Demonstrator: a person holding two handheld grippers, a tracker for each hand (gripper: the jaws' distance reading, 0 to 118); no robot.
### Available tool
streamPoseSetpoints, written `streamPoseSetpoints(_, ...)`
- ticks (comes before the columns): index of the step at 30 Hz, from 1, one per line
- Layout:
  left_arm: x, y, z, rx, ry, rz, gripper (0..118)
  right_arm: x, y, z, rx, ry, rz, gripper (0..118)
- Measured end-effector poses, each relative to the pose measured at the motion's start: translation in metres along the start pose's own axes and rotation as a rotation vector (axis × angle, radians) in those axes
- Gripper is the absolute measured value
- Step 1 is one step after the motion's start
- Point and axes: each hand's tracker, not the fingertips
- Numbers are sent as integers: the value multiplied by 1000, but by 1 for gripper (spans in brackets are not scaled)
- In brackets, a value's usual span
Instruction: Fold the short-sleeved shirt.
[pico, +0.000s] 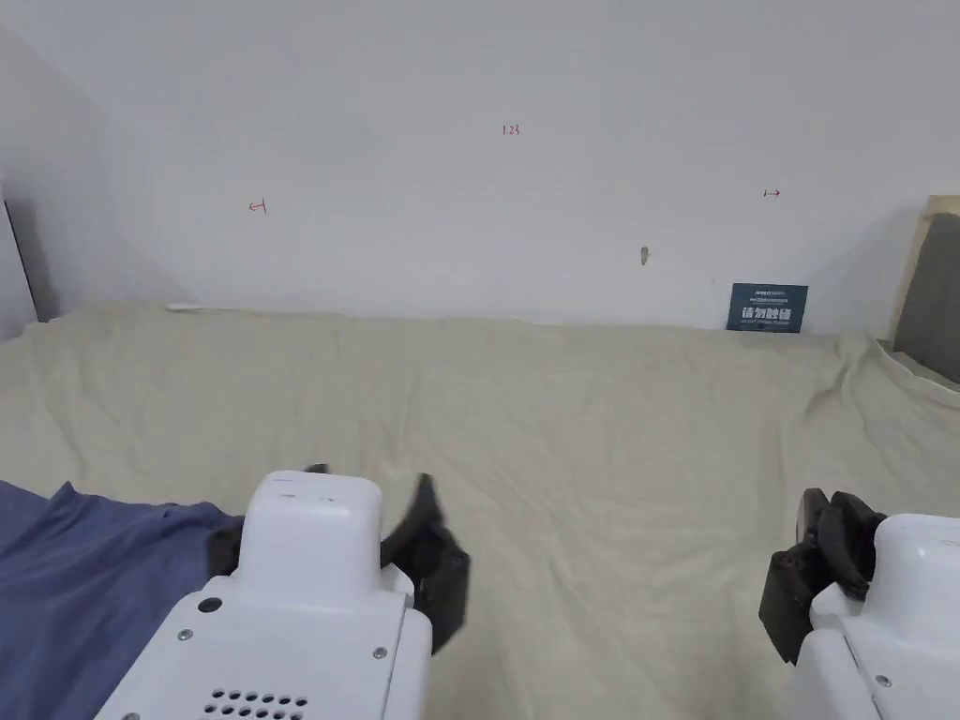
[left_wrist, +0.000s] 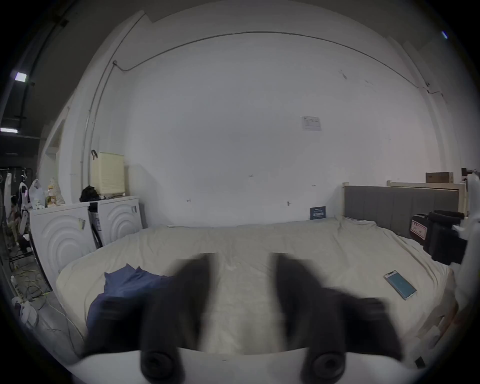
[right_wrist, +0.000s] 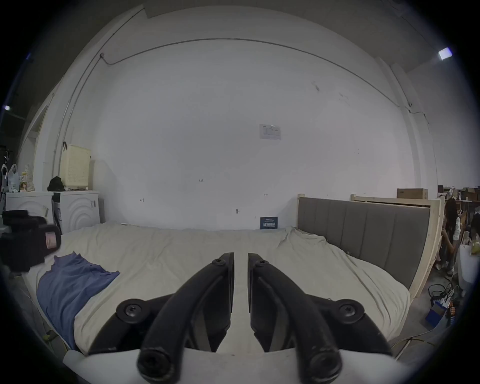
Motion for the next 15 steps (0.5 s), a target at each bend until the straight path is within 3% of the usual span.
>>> streamPoseSetpoints(1, 0, 0, -2, -2, 12, 3, 18, 0, 0, 0, -5, 7, 6, 11)
streamPoseSetpoints(2, 0, 0, -2, 3, 33, 5, 9, -2, 0, 0, -9, 9, 17, 11)
streamPoseSetpoints(4, -2, 0, -4, -20, -31, 15, 9, -5, -2, 2, 5, -4, 44, 0)
streamPoseSetpoints(8, 2, -3, -3, -13, -20, 6, 0, -8, -1, 3, 12, 2, 59, 0)
streamPoseSetpoints(15, -1, -2, -5, -21, -43, 26, 0, -9, -2, 3, 16, 10, 79, 0)
